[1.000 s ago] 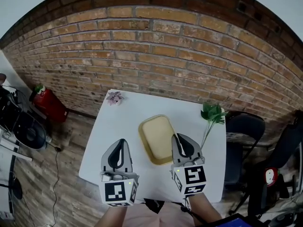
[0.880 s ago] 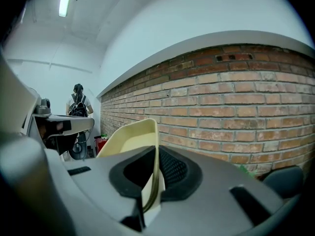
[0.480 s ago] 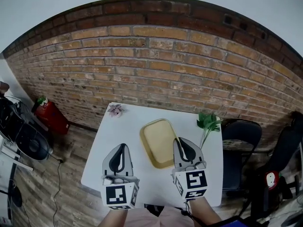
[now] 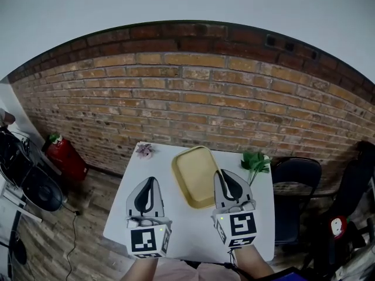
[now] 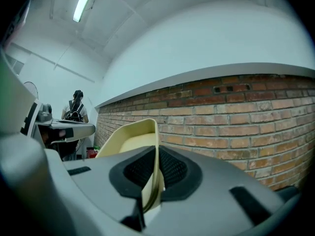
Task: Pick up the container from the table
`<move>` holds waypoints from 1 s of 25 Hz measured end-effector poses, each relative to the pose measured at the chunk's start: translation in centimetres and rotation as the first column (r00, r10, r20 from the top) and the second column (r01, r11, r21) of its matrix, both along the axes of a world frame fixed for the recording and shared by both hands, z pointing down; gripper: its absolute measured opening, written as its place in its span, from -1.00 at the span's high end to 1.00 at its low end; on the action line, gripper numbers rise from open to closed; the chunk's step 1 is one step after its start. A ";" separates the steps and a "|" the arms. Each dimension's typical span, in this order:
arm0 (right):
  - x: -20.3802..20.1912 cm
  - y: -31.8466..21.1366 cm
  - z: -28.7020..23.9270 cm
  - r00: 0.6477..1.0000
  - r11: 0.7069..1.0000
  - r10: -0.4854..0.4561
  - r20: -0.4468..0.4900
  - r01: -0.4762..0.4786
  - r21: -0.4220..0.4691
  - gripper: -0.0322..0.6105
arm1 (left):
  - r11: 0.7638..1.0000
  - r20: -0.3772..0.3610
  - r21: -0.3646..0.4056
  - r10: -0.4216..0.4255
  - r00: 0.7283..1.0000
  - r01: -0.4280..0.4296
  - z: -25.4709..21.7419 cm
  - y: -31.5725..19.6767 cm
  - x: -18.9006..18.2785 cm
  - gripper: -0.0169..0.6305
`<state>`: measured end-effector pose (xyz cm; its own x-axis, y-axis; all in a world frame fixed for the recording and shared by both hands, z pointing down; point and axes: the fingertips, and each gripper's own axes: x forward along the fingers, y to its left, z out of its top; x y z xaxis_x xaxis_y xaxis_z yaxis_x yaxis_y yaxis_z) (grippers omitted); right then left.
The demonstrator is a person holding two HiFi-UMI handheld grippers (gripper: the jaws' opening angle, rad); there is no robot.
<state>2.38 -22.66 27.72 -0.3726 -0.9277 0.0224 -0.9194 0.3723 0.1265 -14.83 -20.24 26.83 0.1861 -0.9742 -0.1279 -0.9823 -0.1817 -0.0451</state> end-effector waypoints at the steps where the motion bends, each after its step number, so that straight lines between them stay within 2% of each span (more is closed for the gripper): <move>1: 0.0 0.0 -0.4 1.000 1.000 0.001 0.000 -0.001 0.011 0.84 | 1.000 0.003 0.008 0.000 1.000 0.000 -0.3 -0.1 -0.1 0.92; 13: -0.1 -0.8 -2.1 1.000 0.998 0.019 -0.009 -0.018 0.066 0.84 | 0.999 0.002 0.042 0.010 1.000 -0.010 -1.8 -1.3 -0.4 0.92; 25: 0.5 -1.0 -2.1 0.999 0.997 0.033 -0.002 -0.033 0.066 0.84 | 0.999 0.002 0.039 0.020 1.000 -0.020 -1.7 -1.7 0.2 0.92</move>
